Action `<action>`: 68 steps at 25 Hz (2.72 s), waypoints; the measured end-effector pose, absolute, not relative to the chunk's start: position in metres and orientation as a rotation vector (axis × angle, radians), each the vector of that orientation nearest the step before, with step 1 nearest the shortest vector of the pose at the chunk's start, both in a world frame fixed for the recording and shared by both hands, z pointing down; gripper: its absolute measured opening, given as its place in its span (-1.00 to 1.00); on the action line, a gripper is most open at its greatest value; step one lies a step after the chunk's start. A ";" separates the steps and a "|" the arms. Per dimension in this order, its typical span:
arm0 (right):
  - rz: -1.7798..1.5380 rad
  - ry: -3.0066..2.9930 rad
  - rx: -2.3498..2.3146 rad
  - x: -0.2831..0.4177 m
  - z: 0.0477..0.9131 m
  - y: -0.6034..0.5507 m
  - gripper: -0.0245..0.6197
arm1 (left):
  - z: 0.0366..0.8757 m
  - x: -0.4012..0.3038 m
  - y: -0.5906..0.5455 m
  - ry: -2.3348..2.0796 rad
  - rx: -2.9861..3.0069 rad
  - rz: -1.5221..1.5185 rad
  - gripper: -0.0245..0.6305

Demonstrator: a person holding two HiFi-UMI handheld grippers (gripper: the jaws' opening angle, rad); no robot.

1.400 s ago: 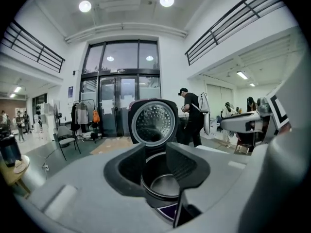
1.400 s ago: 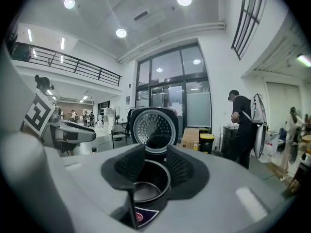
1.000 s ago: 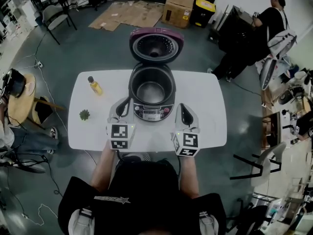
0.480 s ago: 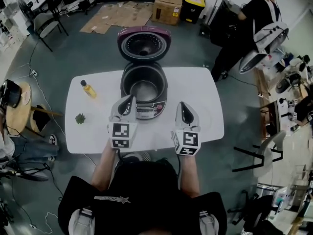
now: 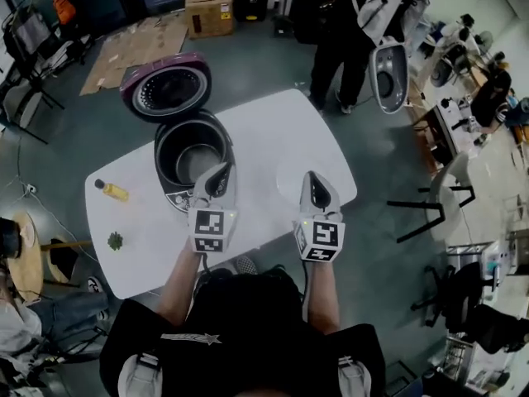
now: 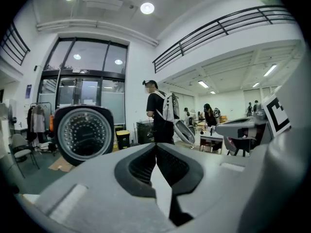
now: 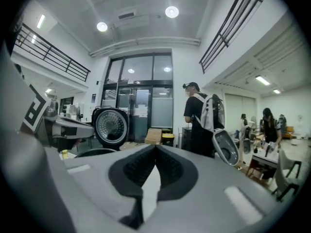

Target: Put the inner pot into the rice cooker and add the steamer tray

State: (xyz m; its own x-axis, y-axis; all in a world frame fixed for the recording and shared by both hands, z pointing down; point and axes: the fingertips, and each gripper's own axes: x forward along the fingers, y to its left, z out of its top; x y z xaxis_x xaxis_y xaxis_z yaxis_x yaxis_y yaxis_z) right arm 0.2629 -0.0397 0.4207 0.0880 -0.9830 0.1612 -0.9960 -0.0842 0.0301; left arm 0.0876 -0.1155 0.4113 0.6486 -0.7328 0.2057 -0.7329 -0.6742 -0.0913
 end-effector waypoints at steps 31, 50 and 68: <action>0.651 -1.544 2.499 0.391 0.566 0.035 -0.34 | 0.565 0.262 -0.083 -0.603 2.822 0.700 -0.18; 0.936 -1.433 2.469 0.402 0.709 0.016 -0.34 | 0.708 0.268 -0.122 -0.601 2.690 0.971 -0.18; 0.968 -1.494 2.435 0.403 0.742 0.005 -0.37 | 0.750 0.270 -0.130 -0.603 2.641 0.993 -0.29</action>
State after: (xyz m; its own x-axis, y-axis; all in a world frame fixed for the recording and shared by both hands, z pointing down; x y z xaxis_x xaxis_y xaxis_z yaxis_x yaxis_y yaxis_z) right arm 0.4027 0.0051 0.7419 0.3058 -0.7567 0.5779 -0.8366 -0.5033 -0.2163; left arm 0.2699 -0.1297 0.7495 0.6812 -0.2891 0.6726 -0.4637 -0.8813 0.0908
